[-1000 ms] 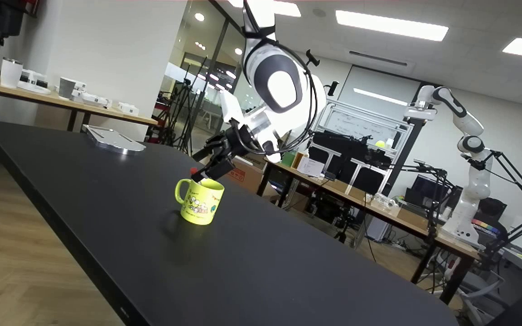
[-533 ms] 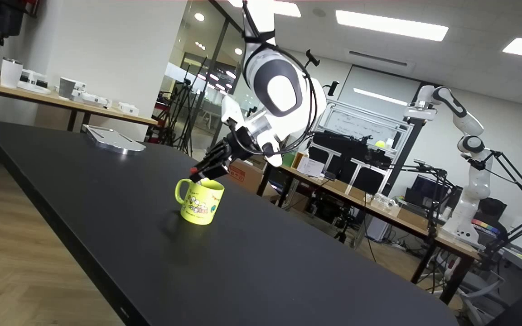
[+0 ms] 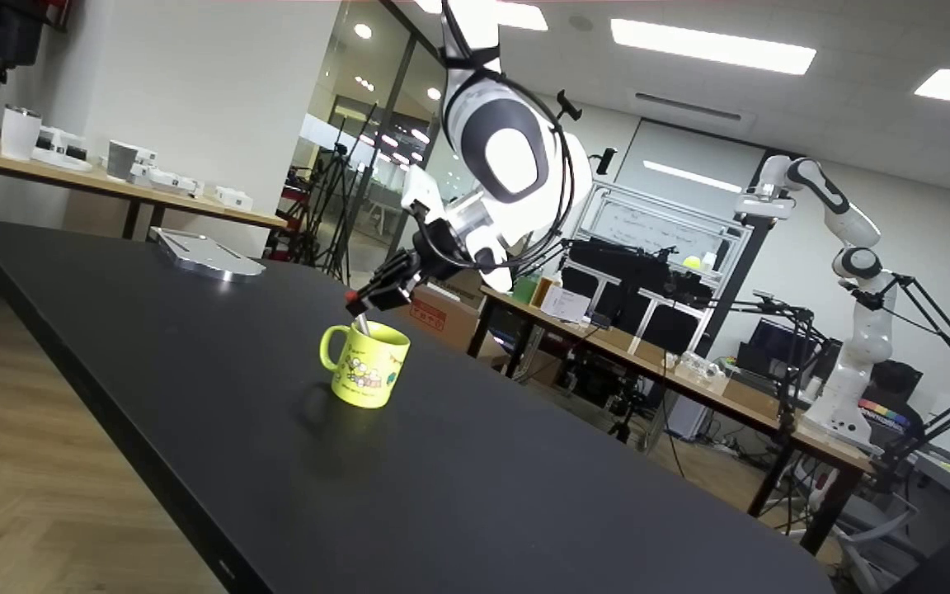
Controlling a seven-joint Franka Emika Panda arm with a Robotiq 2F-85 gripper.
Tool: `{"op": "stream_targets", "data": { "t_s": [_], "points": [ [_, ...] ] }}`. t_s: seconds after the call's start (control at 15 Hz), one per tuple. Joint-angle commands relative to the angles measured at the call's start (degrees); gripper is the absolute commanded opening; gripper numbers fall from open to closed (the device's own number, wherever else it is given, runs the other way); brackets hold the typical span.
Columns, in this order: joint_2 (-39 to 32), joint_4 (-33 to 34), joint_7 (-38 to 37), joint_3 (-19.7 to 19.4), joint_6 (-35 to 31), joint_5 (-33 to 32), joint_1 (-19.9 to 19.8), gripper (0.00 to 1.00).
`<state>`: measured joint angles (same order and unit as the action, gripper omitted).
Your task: Remove the red marker from the yellow mug and put it on the table
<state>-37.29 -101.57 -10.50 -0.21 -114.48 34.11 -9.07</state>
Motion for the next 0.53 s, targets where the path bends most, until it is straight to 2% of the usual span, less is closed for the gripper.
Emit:
{"op": "stream_targets", "data": {
  "t_s": [0.0,0.27,0.47],
  "points": [
    [4.9,-0.6,-0.4,0.6,3.4,2.0,0.1,0.05],
    [11.7,-1.9,0.7,0.3,6.5,3.3,0.4,0.05],
    [17.1,-3.4,0.6,-0.8,6.4,2.9,0.7,0.05]
  ]
}}
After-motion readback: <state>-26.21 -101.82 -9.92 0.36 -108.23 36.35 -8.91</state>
